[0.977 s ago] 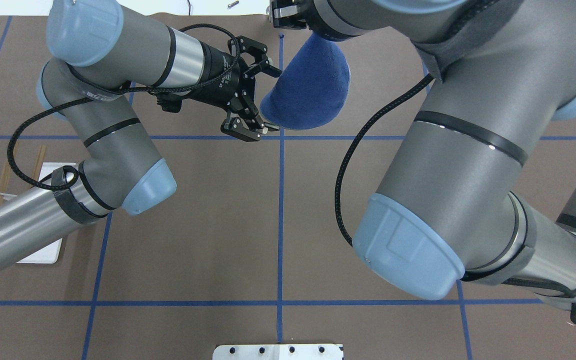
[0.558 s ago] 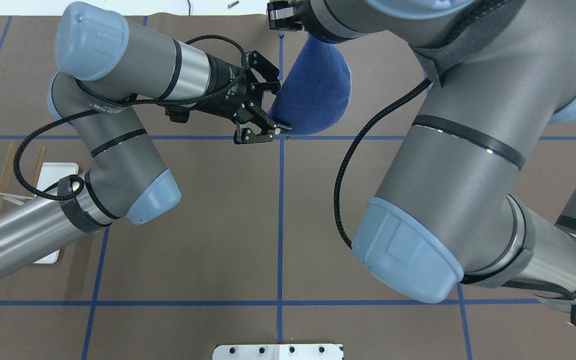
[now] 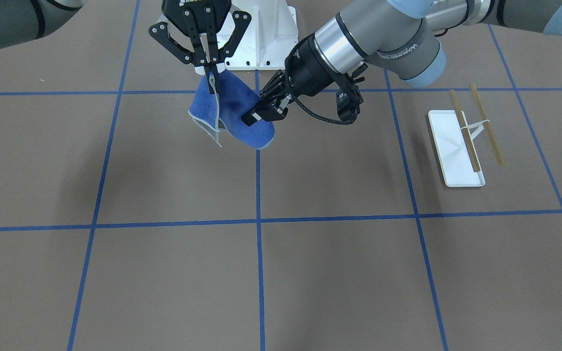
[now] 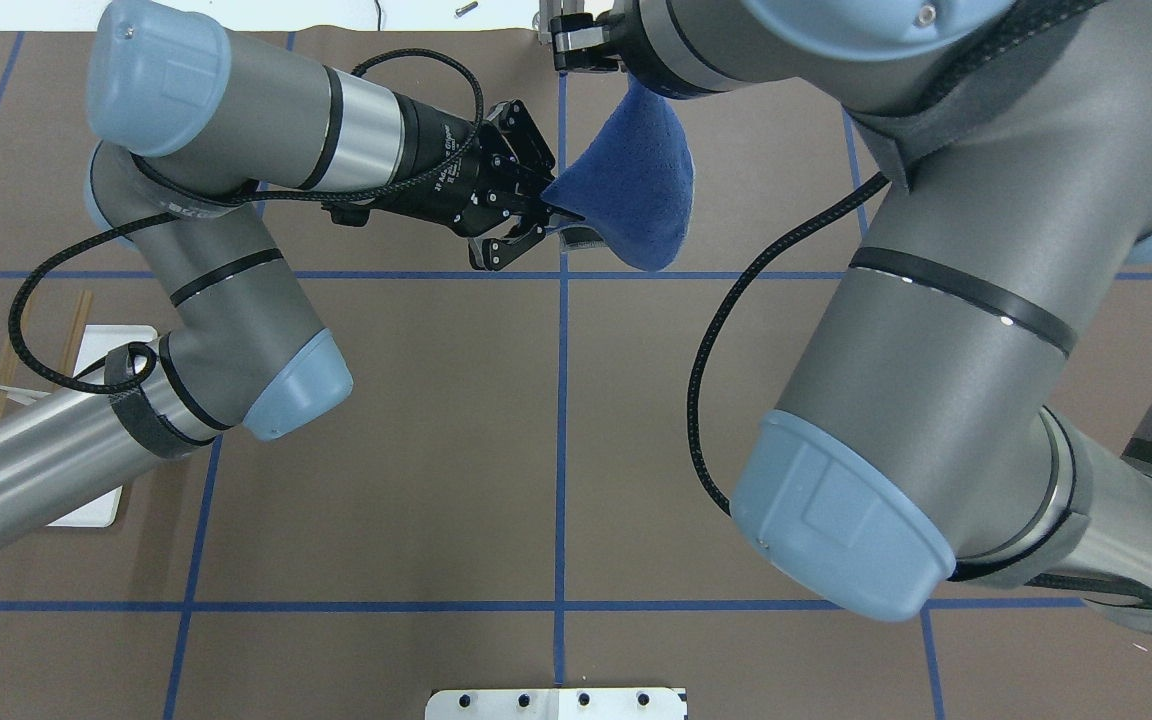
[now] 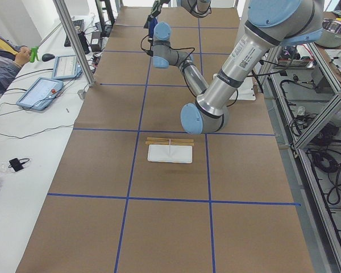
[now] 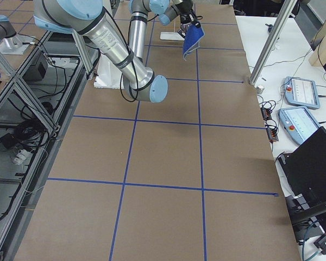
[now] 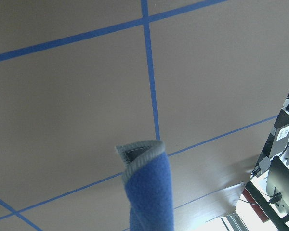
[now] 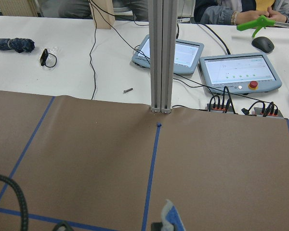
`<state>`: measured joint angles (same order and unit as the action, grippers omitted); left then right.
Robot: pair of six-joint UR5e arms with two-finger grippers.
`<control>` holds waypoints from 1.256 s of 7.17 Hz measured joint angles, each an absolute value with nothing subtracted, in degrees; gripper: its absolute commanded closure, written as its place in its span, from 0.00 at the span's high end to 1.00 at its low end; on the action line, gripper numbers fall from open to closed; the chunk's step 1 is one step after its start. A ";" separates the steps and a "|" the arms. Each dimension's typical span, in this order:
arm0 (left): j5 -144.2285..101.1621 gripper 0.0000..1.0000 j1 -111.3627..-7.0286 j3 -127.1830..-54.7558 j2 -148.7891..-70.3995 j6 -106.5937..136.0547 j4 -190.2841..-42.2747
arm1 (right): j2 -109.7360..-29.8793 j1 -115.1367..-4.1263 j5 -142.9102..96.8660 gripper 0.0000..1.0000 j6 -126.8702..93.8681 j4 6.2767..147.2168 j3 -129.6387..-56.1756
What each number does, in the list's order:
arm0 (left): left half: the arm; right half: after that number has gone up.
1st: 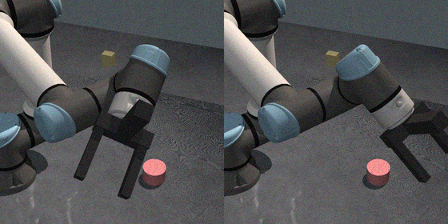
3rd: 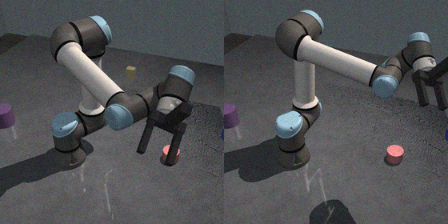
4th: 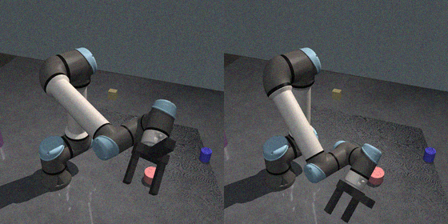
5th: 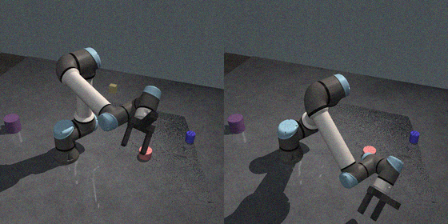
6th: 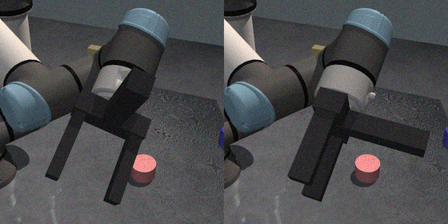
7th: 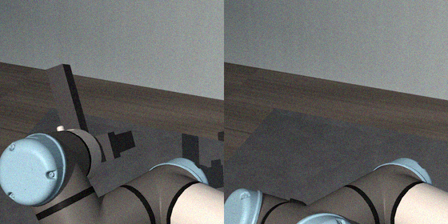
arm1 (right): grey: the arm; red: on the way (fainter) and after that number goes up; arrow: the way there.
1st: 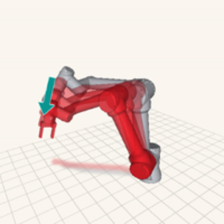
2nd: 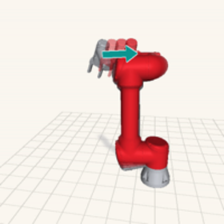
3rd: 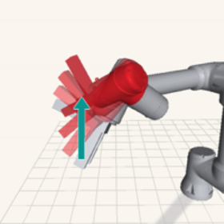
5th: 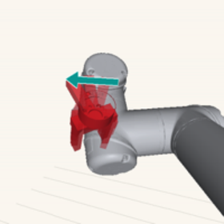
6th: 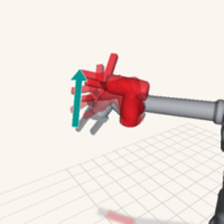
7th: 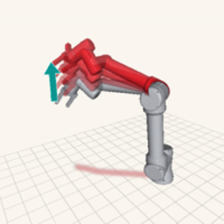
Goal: Hang towel on rack
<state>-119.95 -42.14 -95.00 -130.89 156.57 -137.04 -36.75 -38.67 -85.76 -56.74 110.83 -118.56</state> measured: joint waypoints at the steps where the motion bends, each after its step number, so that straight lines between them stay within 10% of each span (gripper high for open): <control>1: -117.90 0.00 -42.35 -95.61 -129.59 150.43 -137.02 | -38.92 -38.67 -85.72 1.00 -56.63 110.55 -119.79; 9: -89.03 0.00 -38.72 -111.25 -98.50 105.72 -143.28 | -51.52 -39.84 -85.71 1.00 -55.79 103.39 -124.26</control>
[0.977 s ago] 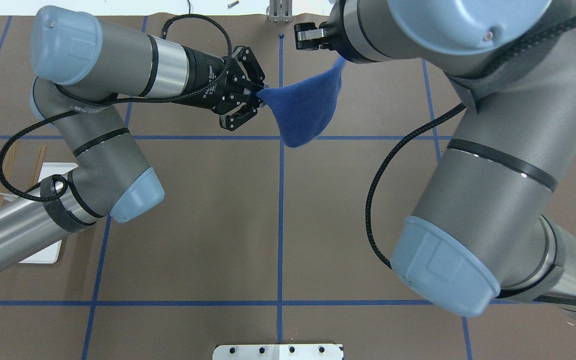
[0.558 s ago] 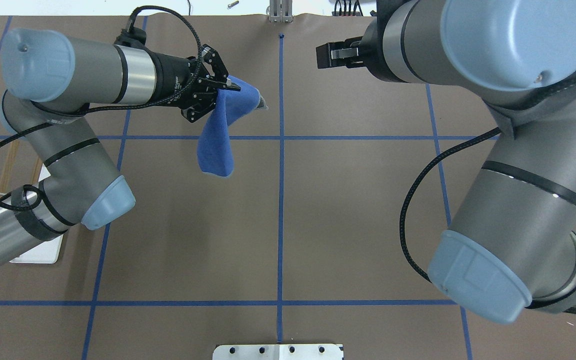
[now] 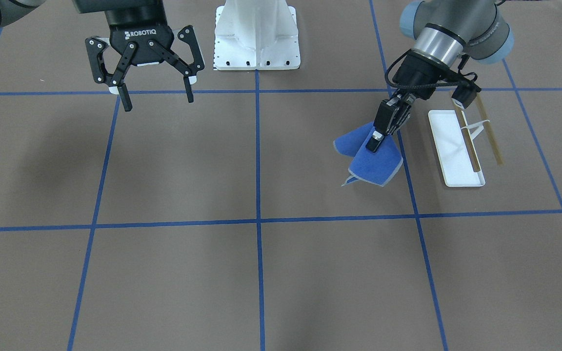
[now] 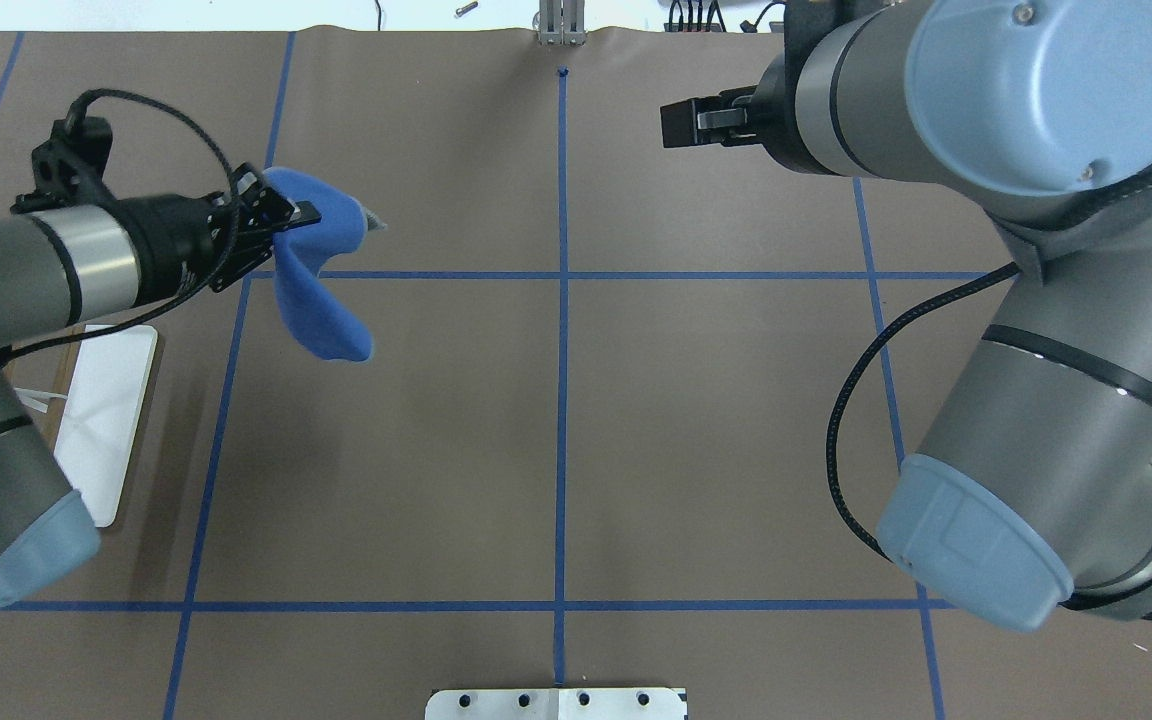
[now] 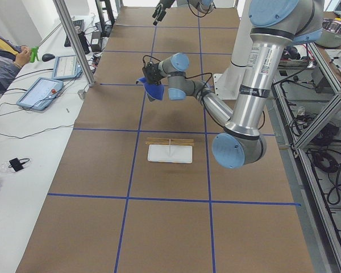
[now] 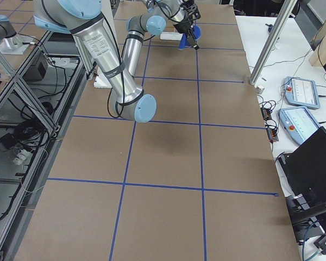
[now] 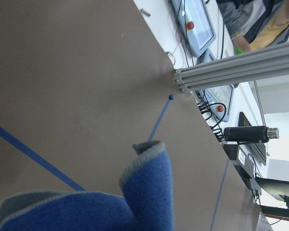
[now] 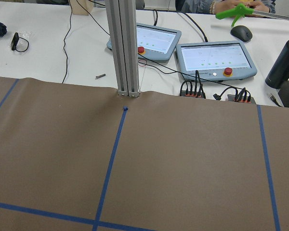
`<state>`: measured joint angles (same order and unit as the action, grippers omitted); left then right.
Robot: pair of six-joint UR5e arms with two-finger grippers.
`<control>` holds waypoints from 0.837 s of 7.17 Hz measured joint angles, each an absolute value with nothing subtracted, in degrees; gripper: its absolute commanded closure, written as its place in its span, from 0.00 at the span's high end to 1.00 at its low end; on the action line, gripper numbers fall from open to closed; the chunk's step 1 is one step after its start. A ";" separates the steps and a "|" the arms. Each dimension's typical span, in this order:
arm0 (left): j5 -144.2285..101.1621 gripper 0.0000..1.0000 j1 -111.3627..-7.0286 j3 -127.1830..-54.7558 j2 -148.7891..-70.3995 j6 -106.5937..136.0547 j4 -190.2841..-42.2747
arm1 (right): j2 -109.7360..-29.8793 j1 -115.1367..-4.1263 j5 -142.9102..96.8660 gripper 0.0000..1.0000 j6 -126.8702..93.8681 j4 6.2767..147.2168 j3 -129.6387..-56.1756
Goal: Hang towel on rack
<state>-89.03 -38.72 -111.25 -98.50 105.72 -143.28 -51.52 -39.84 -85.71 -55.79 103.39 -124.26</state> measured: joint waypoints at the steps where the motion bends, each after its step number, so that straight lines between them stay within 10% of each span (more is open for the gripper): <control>1: -86.23 0.00 -37.08 -112.08 -93.23 97.50 -145.79 | -52.51 -40.60 -85.79 1.00 -55.77 103.04 -124.08; 6: -90.29 0.00 -38.75 -109.20 -68.44 83.93 -170.99 | -55.18 -41.83 -85.96 1.00 -56.30 102.84 -124.09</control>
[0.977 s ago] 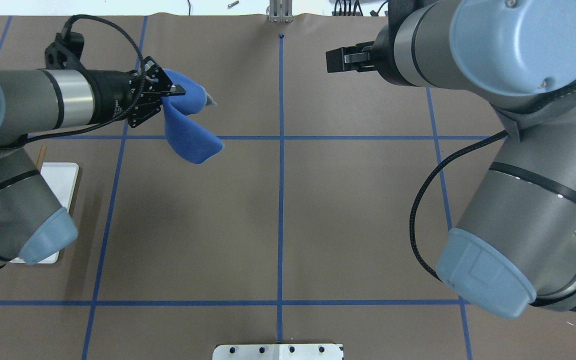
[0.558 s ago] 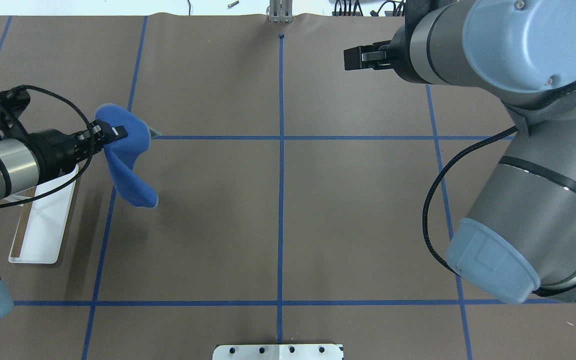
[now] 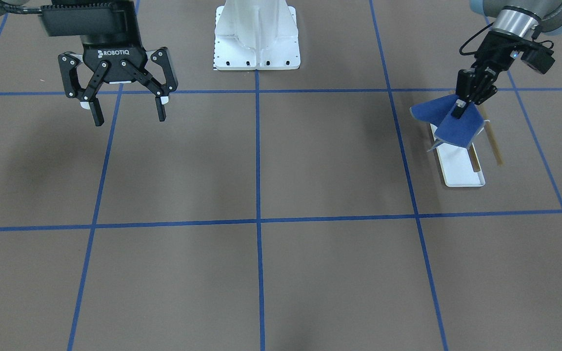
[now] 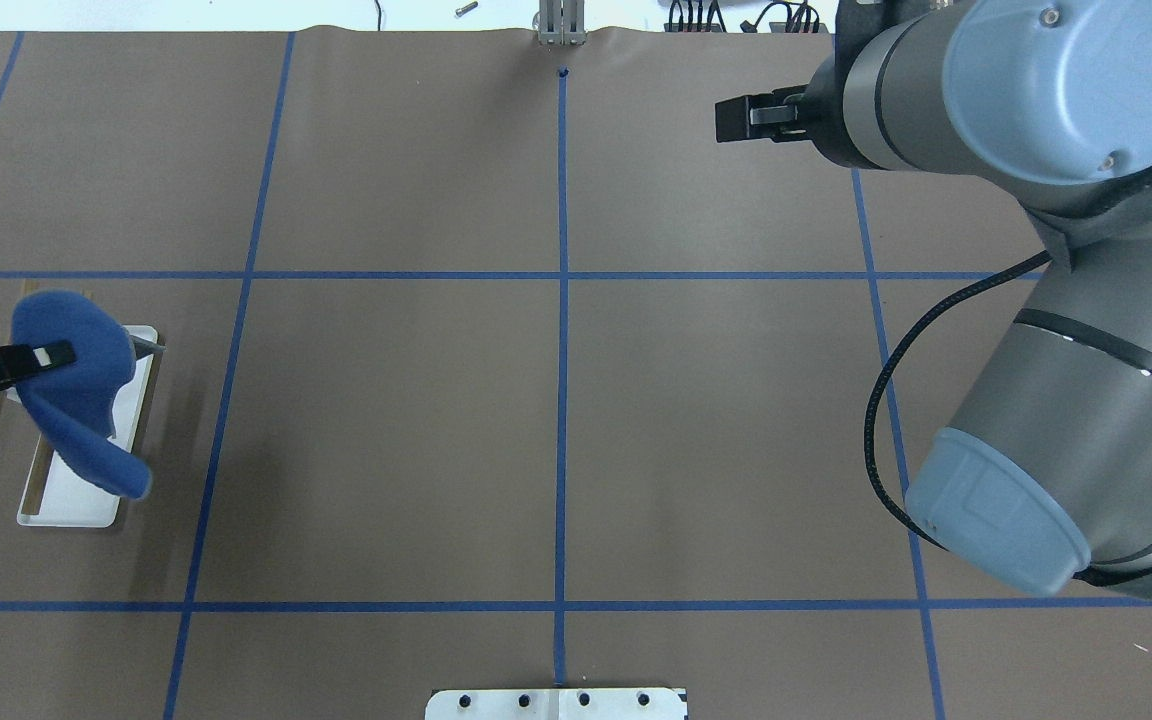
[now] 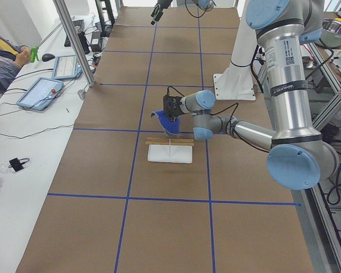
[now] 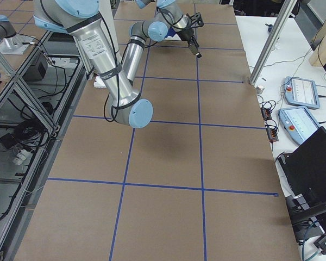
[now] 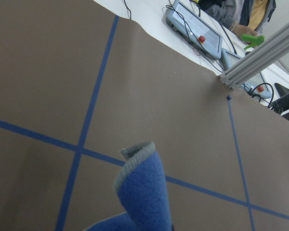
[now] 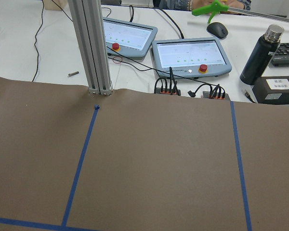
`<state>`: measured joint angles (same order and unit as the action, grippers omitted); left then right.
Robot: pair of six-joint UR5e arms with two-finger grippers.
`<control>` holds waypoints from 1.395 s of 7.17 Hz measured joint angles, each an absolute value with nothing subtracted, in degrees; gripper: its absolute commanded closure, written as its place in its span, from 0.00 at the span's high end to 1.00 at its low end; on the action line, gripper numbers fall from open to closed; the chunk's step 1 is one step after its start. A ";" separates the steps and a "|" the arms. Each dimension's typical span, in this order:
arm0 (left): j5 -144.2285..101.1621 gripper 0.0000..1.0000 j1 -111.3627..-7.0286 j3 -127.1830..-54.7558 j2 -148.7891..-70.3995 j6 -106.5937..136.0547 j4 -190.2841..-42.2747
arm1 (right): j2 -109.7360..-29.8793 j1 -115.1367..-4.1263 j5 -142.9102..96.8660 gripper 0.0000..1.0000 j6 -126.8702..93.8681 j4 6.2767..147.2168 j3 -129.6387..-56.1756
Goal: Hang towel on rack
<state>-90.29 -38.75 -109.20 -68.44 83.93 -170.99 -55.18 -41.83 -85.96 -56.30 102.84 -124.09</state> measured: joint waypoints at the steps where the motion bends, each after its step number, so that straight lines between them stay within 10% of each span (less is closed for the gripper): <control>1: -91.29 0.00 -39.89 -104.73 -66.58 82.86 -177.63 | -55.24 -41.82 -85.96 1.00 -56.40 102.83 -124.08; 8: -104.78 0.00 -54.01 -94.34 -67.15 79.40 -184.60 | -55.28 -41.32 -85.71 1.00 -56.60 102.75 -123.59; 9: -104.72 0.22 -54.03 -94.33 -67.49 79.54 -184.31 | -55.28 -41.31 -85.70 1.00 -56.60 102.75 -123.58; 10: -104.69 0.69 -54.05 -94.28 -67.84 79.62 -184.09 | -55.28 -41.31 -85.70 1.00 -56.60 102.74 -123.58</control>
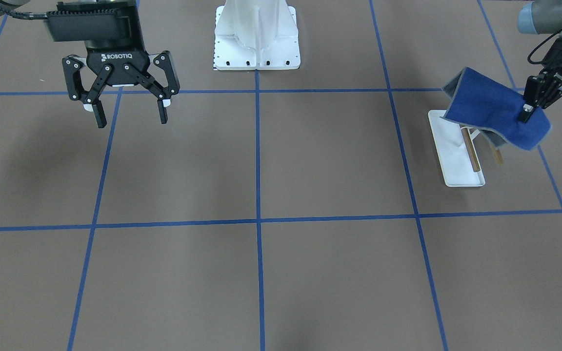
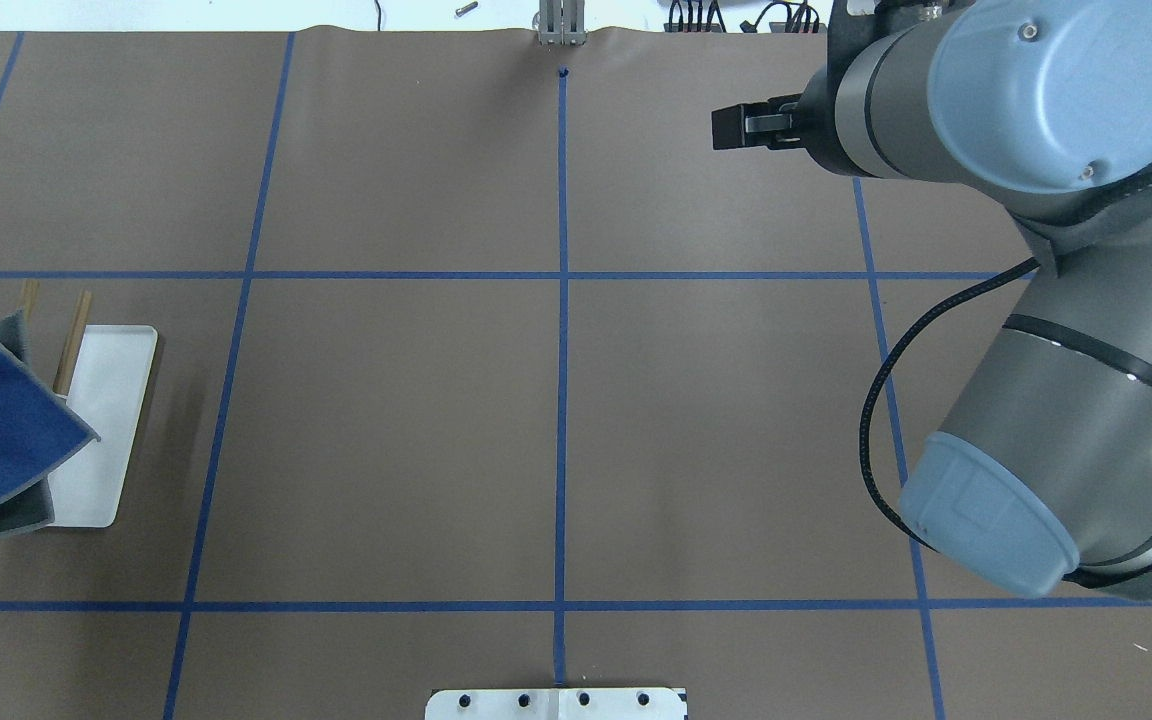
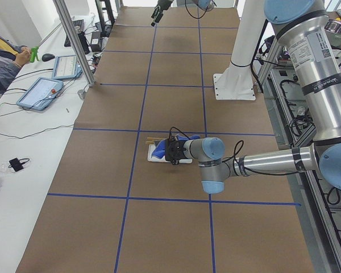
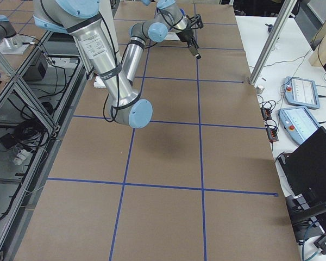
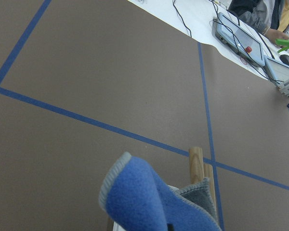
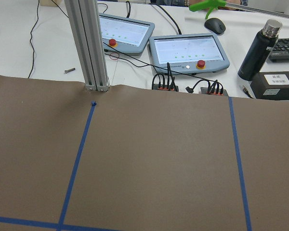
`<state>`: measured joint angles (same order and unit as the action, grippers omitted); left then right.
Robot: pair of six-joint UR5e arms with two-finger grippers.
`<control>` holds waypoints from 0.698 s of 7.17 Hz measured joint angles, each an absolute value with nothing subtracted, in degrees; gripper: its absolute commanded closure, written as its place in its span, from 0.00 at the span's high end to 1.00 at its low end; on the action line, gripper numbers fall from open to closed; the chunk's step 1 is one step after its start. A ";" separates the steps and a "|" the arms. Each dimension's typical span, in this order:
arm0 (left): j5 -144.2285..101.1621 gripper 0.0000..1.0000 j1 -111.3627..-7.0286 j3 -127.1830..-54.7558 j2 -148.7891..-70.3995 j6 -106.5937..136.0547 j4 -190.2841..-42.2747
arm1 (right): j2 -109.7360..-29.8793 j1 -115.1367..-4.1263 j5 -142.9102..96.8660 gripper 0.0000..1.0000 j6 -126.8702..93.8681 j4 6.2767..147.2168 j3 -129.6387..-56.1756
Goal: Hang towel on rack
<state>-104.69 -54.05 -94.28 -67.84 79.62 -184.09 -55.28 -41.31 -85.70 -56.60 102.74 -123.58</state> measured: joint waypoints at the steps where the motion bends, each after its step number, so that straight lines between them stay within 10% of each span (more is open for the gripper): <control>1: -104.68 0.72 -54.05 -93.89 -68.07 79.66 -183.95 | -55.28 -41.31 -85.69 1.00 -56.60 102.74 -123.58; 2: -104.66 0.93 -54.13 -92.78 -68.31 79.63 -183.92 | -55.31 -41.31 -85.69 1.00 -56.62 102.75 -123.57; 5: -104.59 0.98 -55.45 -90.43 -68.95 79.38 -182.77 | -55.29 -41.35 -85.71 1.00 -56.69 102.74 -123.57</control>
<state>-104.59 -55.45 -90.43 -68.95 79.38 -182.77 -55.29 -41.35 -85.71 -56.69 102.74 -123.57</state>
